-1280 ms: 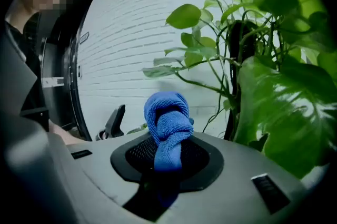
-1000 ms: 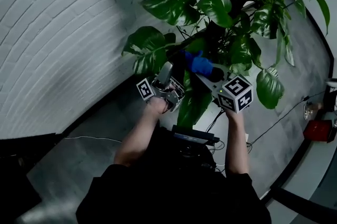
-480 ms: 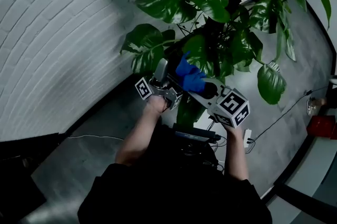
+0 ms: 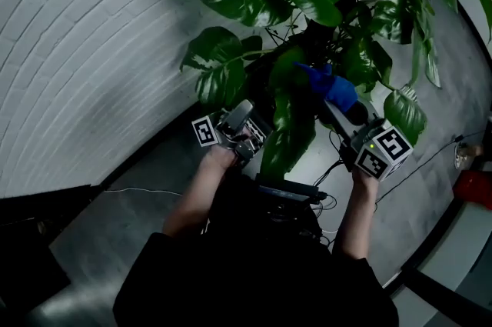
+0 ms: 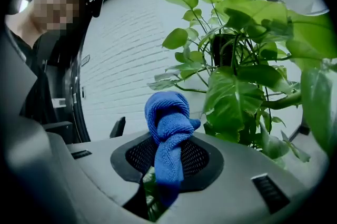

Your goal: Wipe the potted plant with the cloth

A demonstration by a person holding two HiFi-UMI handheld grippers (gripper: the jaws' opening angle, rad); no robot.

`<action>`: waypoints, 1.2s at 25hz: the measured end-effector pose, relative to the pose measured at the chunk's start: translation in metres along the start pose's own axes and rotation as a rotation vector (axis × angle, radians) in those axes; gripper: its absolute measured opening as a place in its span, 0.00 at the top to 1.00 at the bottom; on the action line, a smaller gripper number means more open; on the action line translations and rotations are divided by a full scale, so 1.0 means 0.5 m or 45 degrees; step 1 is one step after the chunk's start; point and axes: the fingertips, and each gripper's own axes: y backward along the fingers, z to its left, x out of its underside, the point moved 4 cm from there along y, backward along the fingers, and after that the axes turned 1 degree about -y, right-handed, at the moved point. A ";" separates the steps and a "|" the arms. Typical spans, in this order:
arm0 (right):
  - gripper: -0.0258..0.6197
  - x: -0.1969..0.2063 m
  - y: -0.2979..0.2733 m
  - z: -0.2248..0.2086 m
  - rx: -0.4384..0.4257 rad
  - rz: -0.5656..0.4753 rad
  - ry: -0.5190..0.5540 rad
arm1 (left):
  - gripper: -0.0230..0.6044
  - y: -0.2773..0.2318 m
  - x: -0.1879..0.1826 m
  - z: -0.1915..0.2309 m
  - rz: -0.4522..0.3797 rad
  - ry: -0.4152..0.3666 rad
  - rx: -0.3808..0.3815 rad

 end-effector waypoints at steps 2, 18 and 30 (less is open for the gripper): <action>0.77 0.014 -0.003 -0.004 0.022 0.051 0.051 | 0.27 0.000 0.013 -0.003 0.036 -0.002 -0.016; 0.77 0.163 -0.067 0.069 -0.077 0.259 0.165 | 0.29 0.006 0.059 -0.010 0.016 -0.008 -0.047; 0.77 0.213 -0.058 0.183 -0.365 0.388 0.247 | 0.29 0.017 0.081 -0.050 0.075 -0.245 -0.118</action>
